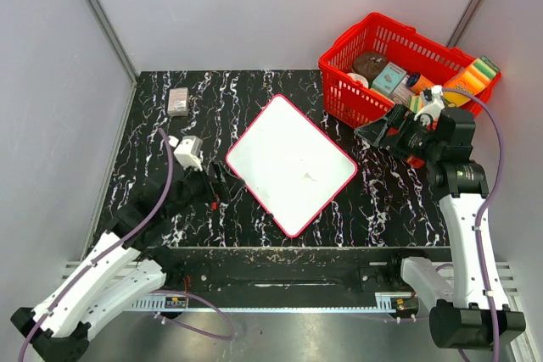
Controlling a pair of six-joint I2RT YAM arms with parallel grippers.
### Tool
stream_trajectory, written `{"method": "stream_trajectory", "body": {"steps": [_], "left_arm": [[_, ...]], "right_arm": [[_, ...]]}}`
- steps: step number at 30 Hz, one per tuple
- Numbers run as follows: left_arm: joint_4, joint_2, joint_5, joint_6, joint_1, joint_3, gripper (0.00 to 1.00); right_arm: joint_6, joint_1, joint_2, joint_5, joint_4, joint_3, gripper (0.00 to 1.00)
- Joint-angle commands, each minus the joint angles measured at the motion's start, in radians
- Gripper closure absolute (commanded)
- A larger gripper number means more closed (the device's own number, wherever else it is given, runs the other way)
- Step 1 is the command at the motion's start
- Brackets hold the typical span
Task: Write a sentence on the whiteboard
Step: Move the whiteboard stand to the center of the board.
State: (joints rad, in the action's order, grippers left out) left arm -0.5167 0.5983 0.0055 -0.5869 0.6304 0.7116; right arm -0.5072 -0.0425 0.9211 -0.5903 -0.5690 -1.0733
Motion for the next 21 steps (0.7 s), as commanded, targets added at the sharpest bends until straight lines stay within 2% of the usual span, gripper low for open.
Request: {"method": "stream_trajectory", "body": {"steps": [1,5,10,16,21], "left_arm": [[0.046,0.061,0.056,0.024,-0.001,-0.024,0.01],[0.056,0.168,0.070,0.006,-0.001,-0.066,0.01],[0.067,0.230,0.053,-0.001,-0.001,-0.081,0.01],[0.014,0.247,-0.096,-0.025,-0.003,-0.086,0.01],[-0.037,0.331,-0.211,-0.074,-0.005,-0.092,0.01]], "right_arm": [[-0.005,0.012,-0.013,0.007,0.049,0.016,0.00],[0.006,0.036,0.025,0.050,0.060,0.021,0.00],[0.022,0.176,0.119,0.159,0.073,-0.081,0.00],[0.039,0.398,0.232,0.358,0.066,-0.188,0.00],[0.019,0.631,0.263,0.517,0.121,-0.179,0.00]]}}
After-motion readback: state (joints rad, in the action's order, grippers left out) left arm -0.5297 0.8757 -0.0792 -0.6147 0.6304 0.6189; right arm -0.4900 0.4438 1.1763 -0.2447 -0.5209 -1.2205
